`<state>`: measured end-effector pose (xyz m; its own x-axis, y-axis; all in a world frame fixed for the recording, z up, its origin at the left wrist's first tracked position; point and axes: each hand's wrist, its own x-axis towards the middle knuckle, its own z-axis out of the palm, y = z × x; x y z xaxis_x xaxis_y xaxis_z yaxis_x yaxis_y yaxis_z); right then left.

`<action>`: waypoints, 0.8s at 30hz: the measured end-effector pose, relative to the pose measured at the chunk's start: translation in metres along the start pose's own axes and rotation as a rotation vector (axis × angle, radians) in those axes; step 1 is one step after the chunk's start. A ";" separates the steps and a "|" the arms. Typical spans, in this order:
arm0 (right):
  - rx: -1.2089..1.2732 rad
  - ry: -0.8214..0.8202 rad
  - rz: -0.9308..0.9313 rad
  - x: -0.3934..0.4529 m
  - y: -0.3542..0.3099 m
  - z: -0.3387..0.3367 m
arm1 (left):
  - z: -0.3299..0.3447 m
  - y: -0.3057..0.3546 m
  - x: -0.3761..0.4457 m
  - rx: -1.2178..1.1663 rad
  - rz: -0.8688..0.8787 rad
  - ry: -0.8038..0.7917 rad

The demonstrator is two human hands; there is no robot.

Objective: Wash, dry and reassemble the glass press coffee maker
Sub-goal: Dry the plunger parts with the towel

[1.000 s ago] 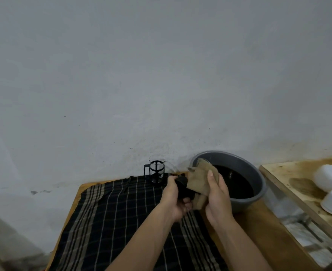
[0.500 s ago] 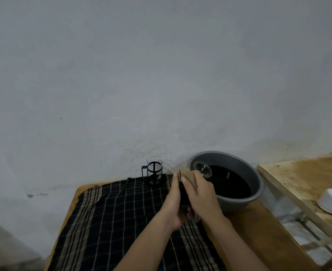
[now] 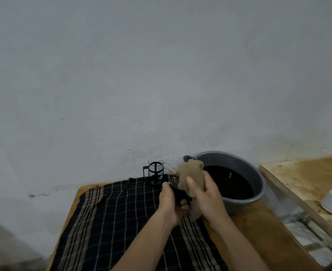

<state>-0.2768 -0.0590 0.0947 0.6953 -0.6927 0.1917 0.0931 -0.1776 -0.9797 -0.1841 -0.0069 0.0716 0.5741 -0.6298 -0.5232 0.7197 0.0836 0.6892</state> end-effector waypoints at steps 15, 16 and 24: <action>-0.433 0.228 -0.237 0.019 0.002 0.015 | 0.024 -0.003 -0.010 0.643 0.636 0.278; -0.468 0.229 -0.267 0.021 0.001 0.013 | 0.025 -0.001 -0.009 0.659 0.659 0.283; -0.750 0.274 -0.217 0.041 0.003 -0.017 | 0.016 0.008 0.013 0.692 0.338 0.144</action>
<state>-0.2604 -0.0998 0.1005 0.5089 -0.7180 0.4749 -0.3627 -0.6792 -0.6381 -0.1772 -0.0266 0.0786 0.7978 -0.5458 -0.2563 0.1169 -0.2770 0.9537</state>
